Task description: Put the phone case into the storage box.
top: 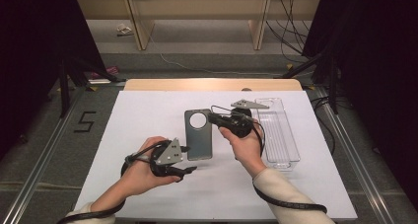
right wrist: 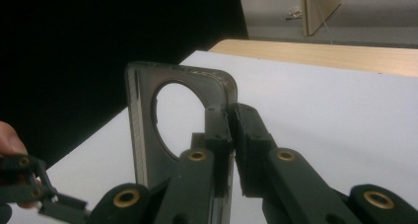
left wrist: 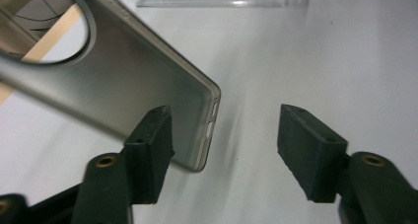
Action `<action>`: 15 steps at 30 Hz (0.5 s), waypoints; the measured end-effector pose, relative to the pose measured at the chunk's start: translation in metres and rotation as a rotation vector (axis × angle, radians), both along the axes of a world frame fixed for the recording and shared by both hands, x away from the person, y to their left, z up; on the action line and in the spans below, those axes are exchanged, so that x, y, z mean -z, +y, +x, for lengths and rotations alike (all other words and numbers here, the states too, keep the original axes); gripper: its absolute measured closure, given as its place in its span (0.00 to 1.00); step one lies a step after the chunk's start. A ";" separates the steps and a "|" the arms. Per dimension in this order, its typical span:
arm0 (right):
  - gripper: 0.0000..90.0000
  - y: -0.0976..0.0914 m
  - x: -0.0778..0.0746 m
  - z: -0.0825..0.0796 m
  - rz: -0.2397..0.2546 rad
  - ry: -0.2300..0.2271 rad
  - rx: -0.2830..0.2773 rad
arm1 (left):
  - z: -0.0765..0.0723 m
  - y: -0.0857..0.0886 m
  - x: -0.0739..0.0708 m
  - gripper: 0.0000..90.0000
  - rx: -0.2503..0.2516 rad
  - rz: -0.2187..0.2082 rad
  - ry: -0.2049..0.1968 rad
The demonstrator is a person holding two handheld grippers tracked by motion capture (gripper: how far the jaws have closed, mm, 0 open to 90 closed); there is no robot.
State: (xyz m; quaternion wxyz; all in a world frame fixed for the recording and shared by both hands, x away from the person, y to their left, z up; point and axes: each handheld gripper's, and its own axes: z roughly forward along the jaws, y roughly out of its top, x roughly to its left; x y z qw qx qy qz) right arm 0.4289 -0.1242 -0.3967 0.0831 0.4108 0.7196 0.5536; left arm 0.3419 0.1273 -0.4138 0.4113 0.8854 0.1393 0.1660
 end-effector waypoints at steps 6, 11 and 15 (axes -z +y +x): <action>0.95 -0.005 -0.004 0.001 0.006 -0.010 0.013 | 0.001 0.021 0.000 0.27 -0.083 -0.120 0.032; 0.95 -0.008 -0.006 0.000 0.009 -0.012 0.019 | 0.004 0.034 0.001 0.22 -0.136 -0.201 0.046; 0.95 -0.010 -0.008 0.000 0.012 -0.020 0.024 | 0.004 0.044 0.002 0.22 -0.190 -0.271 0.044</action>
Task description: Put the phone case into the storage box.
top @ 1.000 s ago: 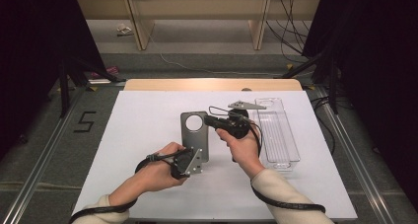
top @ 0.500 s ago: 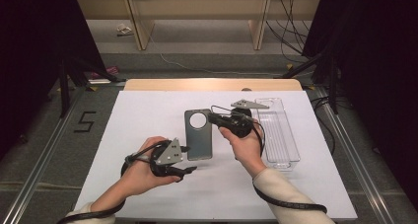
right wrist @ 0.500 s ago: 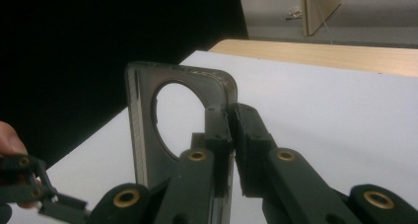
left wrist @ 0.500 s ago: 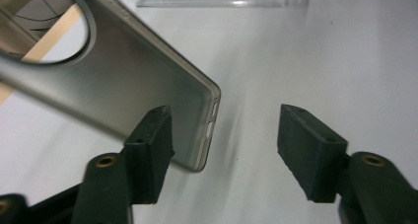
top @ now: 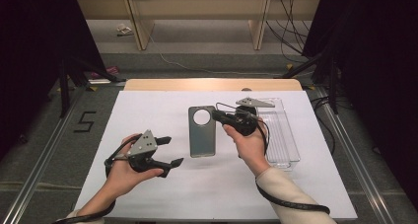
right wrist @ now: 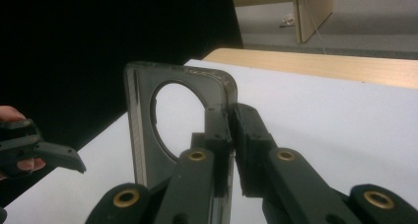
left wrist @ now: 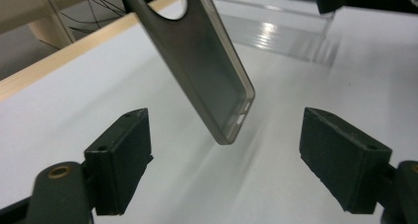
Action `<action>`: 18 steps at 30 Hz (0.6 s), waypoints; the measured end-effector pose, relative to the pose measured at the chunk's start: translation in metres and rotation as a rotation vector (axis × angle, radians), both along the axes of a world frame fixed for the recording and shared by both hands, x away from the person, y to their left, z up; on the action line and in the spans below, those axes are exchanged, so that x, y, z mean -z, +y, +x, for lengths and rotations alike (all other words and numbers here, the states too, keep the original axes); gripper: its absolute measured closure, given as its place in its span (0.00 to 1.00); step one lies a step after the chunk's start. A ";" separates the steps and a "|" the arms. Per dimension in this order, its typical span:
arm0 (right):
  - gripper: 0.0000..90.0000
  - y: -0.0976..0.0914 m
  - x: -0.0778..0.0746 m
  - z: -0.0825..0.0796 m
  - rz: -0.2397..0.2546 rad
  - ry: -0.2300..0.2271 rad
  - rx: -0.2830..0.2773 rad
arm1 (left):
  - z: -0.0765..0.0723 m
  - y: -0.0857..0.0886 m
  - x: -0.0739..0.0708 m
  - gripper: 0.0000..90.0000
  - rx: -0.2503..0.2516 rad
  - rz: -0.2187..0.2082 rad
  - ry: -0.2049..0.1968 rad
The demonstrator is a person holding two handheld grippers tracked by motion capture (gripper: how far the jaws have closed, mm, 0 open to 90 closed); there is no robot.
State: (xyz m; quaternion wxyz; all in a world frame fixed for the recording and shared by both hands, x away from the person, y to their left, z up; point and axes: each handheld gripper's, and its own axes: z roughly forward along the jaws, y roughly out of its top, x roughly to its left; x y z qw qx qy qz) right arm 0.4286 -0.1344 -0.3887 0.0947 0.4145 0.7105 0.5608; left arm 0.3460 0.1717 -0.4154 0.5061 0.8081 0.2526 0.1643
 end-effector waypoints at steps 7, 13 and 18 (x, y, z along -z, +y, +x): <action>0.95 -0.006 -0.007 0.000 0.005 -0.019 0.017 | 0.000 0.012 0.004 0.19 -0.054 -0.024 -0.005; 0.95 -0.013 -0.012 0.000 0.010 -0.037 0.036 | 0.001 0.015 0.005 0.18 -0.076 -0.036 -0.007; 0.95 -0.016 -0.013 0.001 0.004 -0.044 0.048 | 0.002 0.016 0.008 0.18 -0.085 -0.029 -0.005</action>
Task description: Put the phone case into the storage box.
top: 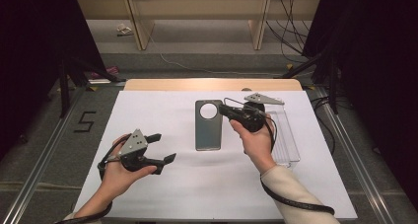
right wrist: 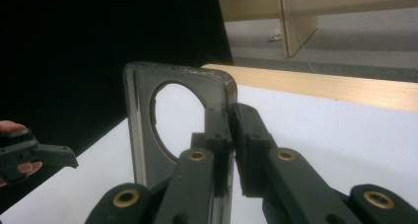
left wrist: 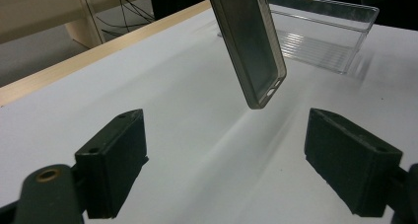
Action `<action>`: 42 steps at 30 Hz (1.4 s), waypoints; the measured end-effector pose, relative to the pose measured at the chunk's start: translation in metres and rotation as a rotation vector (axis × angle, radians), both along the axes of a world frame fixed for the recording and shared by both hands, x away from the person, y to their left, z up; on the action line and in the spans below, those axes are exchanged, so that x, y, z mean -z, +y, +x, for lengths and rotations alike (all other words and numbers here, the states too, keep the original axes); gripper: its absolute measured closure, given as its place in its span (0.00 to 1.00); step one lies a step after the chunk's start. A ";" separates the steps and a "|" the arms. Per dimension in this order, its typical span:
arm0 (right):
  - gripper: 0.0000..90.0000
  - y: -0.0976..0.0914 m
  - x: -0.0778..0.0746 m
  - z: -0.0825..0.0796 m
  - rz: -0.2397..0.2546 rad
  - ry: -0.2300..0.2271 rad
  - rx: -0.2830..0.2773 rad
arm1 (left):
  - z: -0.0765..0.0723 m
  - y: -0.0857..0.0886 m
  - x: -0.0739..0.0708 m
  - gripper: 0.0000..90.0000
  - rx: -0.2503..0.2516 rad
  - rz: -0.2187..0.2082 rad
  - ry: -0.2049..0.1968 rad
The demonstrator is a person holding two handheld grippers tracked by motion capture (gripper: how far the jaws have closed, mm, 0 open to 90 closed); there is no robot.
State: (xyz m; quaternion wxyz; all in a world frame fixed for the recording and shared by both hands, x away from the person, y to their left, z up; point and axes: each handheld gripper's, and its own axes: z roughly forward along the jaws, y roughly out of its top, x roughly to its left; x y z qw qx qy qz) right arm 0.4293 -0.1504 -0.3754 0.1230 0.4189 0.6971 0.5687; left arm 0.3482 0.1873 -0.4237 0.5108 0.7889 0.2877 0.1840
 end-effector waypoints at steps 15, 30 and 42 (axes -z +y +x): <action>0.95 -0.005 -0.003 0.002 -0.016 -0.014 0.011 | 0.002 0.002 0.003 0.17 -0.015 0.008 0.012; 0.95 -0.015 -0.009 0.003 -0.019 -0.032 0.032 | 0.003 0.004 0.004 0.17 -0.026 0.004 0.012; 0.95 -0.023 -0.012 0.005 -0.026 -0.041 0.047 | 0.004 0.004 0.005 0.17 -0.030 0.008 0.011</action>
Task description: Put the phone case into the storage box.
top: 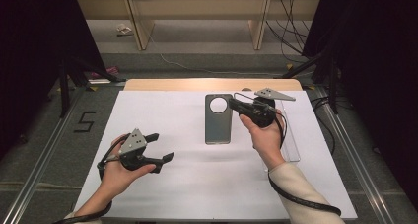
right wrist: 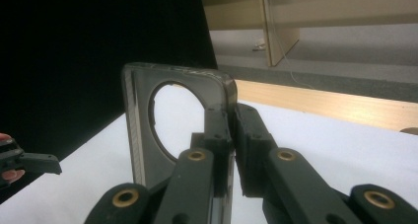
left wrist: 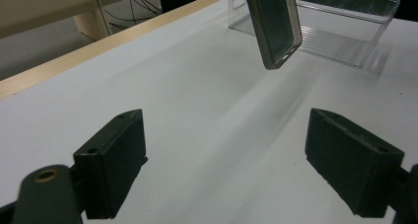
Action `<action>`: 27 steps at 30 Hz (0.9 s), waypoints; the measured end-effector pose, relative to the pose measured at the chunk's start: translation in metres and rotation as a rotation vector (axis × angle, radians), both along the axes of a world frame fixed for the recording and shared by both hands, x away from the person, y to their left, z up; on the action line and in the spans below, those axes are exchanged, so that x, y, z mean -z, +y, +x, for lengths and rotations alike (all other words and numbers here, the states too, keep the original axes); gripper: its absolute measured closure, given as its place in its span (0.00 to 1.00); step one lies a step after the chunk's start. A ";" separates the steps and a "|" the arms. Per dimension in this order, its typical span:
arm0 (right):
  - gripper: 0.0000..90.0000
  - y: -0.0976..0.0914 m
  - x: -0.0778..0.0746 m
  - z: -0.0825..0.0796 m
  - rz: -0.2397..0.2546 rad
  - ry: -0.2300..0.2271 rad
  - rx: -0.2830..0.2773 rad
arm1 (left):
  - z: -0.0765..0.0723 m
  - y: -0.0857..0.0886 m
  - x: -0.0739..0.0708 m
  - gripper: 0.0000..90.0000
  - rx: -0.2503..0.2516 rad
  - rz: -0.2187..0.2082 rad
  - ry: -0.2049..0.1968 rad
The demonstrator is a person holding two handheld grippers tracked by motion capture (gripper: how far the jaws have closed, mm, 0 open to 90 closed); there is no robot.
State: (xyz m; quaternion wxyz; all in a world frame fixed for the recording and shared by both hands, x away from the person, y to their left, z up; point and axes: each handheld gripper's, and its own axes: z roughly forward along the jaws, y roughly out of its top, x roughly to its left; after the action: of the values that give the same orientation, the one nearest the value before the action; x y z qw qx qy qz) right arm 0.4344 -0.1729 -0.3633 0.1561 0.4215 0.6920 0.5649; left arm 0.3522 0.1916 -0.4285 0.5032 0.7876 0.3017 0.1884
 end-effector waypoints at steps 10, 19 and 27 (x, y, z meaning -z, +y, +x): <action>0.95 -0.006 -0.002 0.002 -0.005 -0.008 0.014 | 0.001 0.001 0.001 0.17 -0.002 0.003 0.001; 0.95 -0.012 -0.004 0.003 -0.005 -0.010 0.024 | 0.001 0.001 0.001 0.17 -0.002 0.006 0.000; 0.95 -0.015 -0.005 0.004 -0.008 -0.012 0.026 | 0.001 0.001 0.001 0.17 -0.002 0.008 0.000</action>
State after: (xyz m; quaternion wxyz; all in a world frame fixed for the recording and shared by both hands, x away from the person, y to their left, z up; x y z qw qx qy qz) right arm 0.4384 -0.1881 -0.3587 0.1693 0.4265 0.6876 0.5627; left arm 0.3530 0.1923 -0.4294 0.4998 0.7894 0.3016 0.1900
